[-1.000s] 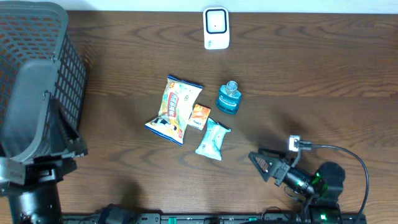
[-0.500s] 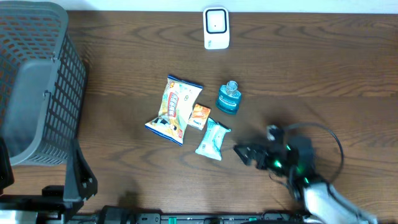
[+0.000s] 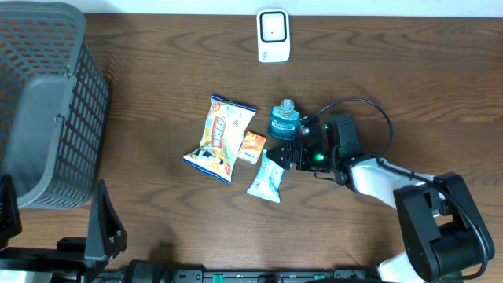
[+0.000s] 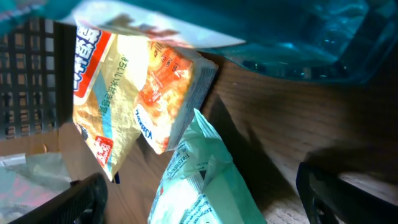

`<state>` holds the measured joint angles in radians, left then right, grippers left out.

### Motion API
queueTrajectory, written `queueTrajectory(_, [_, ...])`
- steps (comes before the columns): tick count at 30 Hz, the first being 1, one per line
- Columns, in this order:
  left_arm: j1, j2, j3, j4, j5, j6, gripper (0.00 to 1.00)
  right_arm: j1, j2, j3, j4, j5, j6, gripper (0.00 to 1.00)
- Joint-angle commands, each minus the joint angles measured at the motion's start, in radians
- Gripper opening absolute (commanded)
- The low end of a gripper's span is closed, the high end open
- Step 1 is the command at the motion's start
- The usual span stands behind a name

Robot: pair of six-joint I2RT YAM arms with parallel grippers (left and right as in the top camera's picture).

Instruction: Scan the item barcode

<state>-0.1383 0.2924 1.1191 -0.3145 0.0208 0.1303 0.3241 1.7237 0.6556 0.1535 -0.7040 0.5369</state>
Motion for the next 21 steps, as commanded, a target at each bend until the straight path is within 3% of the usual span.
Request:
queueTrajectory(1, [0.003,-0.007,-0.005,0.001,0.01,-0.009,0.98,0.039,0.054,-0.033,-0.04,0.098,-0.011,0.89])
queueTrajectory(9, [0.031,-0.007,-0.005,-0.013,0.01,-0.009,0.98,0.047,0.049,-0.027,-0.103,0.12,-0.022,0.69])
queueTrajectory(11, [0.031,-0.007,-0.005,-0.014,0.01,-0.009,0.98,0.047,0.049,-0.027,-0.105,0.121,-0.031,0.53])
queueTrajectory(15, [0.031,-0.007,-0.005,-0.014,0.01,-0.008,0.98,0.038,0.049,-0.027,-0.123,0.121,-0.037,0.06])
queueTrajectory(16, [0.031,-0.007,-0.005,-0.014,0.01,-0.008,0.98,0.036,0.049,-0.027,-0.129,0.118,-0.038,0.01])
queueTrajectory(21, [0.031,-0.007,-0.005,-0.014,0.01,-0.008,0.98,0.002,0.033,-0.027,-0.173,0.048,-0.069,0.01])
